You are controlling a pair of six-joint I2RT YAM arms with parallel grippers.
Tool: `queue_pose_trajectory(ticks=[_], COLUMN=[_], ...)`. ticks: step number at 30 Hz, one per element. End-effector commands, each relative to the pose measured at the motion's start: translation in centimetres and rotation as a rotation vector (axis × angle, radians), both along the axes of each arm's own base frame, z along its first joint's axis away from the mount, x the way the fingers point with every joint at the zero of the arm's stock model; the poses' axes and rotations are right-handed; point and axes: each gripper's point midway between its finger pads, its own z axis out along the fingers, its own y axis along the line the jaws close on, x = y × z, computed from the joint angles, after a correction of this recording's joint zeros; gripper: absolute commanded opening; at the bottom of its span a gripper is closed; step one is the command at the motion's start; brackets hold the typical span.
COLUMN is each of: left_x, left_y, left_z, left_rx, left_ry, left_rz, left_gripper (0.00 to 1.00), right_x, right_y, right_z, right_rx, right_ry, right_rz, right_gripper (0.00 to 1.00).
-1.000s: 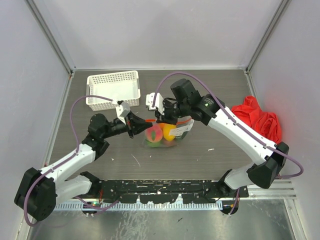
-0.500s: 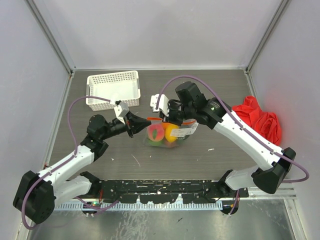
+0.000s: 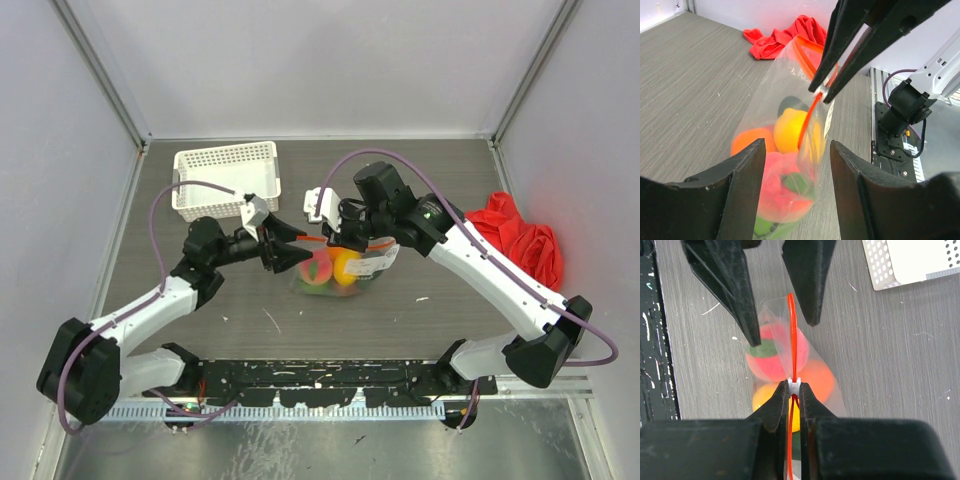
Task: Place the food in the zip-top bag and seal the zipper
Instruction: Zip the zipper food storage bag at the center of the board.
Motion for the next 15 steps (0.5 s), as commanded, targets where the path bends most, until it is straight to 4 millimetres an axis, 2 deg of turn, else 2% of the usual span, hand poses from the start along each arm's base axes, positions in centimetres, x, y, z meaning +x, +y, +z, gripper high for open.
queue_pose_trajectory(ticks=[1, 11, 12, 15], left_x=[0.4, 0.4, 0.7, 0.7], left_y=[-0.9, -2.2, -2.5, -2.7], left_z=[3.2, 4.4, 3.7, 3.5], left_rx=[-0.067, -0.090, -0.082, -0.079], left_ry=[-0.086, -0.072, -0.050, -0.040], left_rz=[-0.055, -0.140, -0.144, -0.153], left_gripper=[0.55, 0.50, 0.49, 0.40], right_x=[-0.3, -0.7, -0.7, -0.7], right_y=[0.9, 1.1, 1.2, 1.3], right_z=[2.5, 2.4, 2.3, 2.2], right_rx=[0.080, 0.088, 0.089, 0.091], right_ry=[-0.031, -0.021, -0.018, -0.012], right_rz=[0.039, 0.056, 0.058, 0.062], right_gripper=[0.01, 0.01, 0.01, 0.01])
